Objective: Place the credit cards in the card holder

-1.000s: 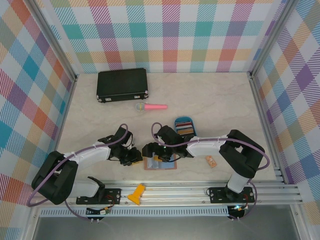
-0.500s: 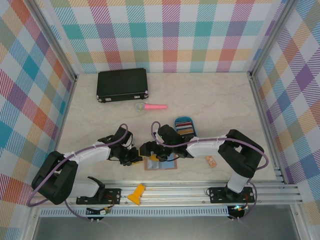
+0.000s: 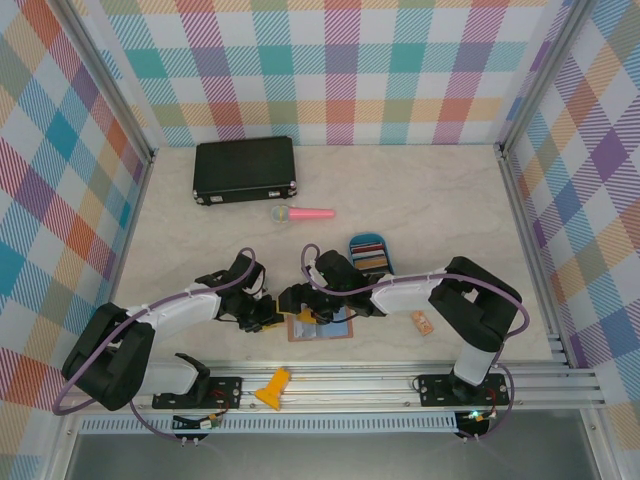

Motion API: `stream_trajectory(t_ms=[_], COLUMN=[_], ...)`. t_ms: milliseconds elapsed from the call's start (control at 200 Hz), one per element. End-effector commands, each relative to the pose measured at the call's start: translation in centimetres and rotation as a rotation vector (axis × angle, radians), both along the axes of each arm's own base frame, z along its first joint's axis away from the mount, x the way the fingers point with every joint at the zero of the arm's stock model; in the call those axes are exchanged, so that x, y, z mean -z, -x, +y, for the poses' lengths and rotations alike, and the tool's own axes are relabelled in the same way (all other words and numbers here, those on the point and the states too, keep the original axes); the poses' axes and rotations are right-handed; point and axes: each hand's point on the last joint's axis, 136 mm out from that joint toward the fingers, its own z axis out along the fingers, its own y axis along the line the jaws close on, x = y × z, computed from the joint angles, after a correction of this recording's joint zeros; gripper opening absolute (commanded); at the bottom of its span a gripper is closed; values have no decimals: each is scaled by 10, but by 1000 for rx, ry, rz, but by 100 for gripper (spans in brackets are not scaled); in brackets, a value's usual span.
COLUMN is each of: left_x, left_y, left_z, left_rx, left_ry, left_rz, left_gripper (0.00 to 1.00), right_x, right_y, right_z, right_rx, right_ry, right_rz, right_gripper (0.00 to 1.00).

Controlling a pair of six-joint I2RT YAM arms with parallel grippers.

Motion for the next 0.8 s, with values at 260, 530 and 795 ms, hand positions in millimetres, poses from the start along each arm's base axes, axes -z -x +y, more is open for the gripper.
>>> stream_trajectory(t_ms=[260, 530, 795], left_x=[17, 15, 16], left_y=[18, 17, 17], left_z=[23, 21, 20], left_rx=[-45, -53, -52], left_ry=[-115, -90, -90], left_rz=[93, 75, 79], left_gripper=[25, 25, 25], right_x=[-16, -26, -38], right_y=[4, -9, -8], right_z=[16, -8, -8], right_rx=[-42, 19, 1], right_ry=[-70, -22, -48], right_rz=[-56, -105, -125], right_gripper=[80, 81, 81])
